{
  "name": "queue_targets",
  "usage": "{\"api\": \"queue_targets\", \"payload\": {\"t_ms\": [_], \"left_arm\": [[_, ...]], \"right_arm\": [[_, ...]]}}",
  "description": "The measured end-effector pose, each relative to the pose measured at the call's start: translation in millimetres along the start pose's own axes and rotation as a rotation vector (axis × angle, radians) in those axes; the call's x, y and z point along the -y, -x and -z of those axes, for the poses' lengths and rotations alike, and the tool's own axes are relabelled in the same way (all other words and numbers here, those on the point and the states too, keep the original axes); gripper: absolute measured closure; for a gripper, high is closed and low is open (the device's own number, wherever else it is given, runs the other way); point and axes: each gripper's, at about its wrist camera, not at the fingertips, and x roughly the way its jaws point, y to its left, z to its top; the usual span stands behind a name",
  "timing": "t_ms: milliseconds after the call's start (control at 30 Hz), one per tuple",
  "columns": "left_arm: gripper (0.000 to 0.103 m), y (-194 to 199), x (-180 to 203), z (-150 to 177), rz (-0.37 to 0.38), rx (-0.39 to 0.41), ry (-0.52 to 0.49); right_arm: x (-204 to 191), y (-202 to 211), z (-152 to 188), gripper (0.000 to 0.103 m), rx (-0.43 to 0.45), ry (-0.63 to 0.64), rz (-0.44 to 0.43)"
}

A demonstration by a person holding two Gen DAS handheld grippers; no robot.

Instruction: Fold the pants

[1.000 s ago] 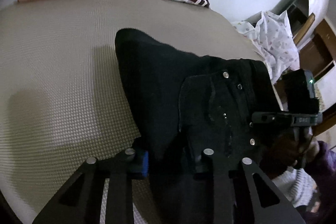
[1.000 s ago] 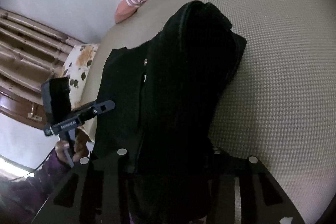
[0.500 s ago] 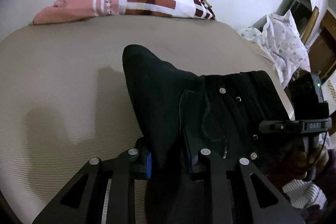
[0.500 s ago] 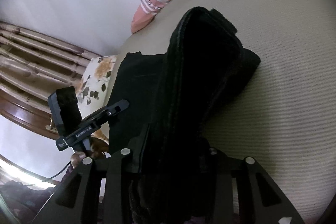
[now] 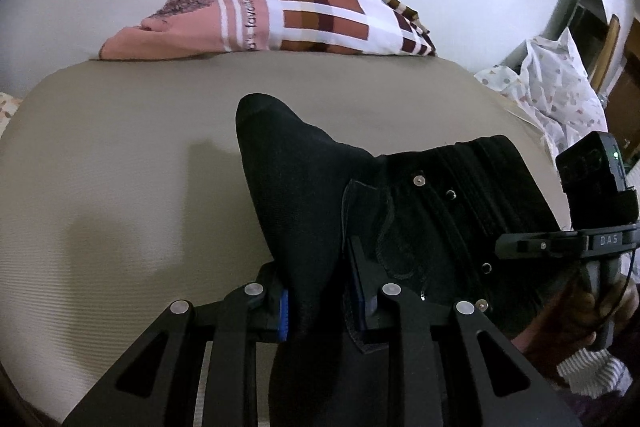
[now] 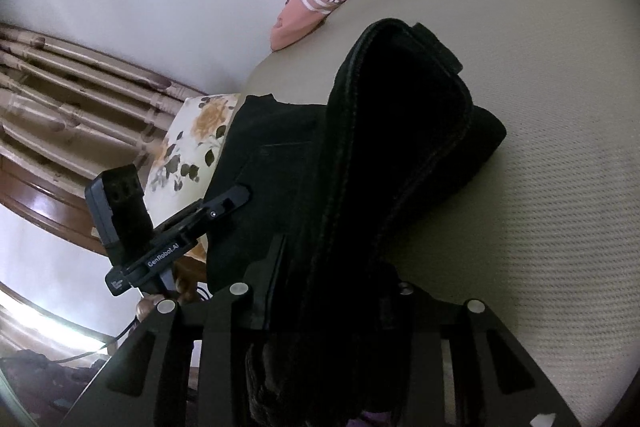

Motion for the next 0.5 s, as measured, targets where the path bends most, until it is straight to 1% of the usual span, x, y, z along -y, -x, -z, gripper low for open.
{"api": "queue_targets", "payload": {"t_ms": [200, 500], "left_arm": [[0.079, 9.7, -10.7, -1.9, -0.028, 0.024, -0.001], [0.079, 21.0, -27.7, -4.0, -0.048, 0.05, 0.021]], "right_arm": [[-11.2, -8.9, -4.0, 0.071, -0.003, 0.018, -0.009], [-25.1, -21.9, -6.3, 0.071, -0.005, 0.041, -0.016]]}}
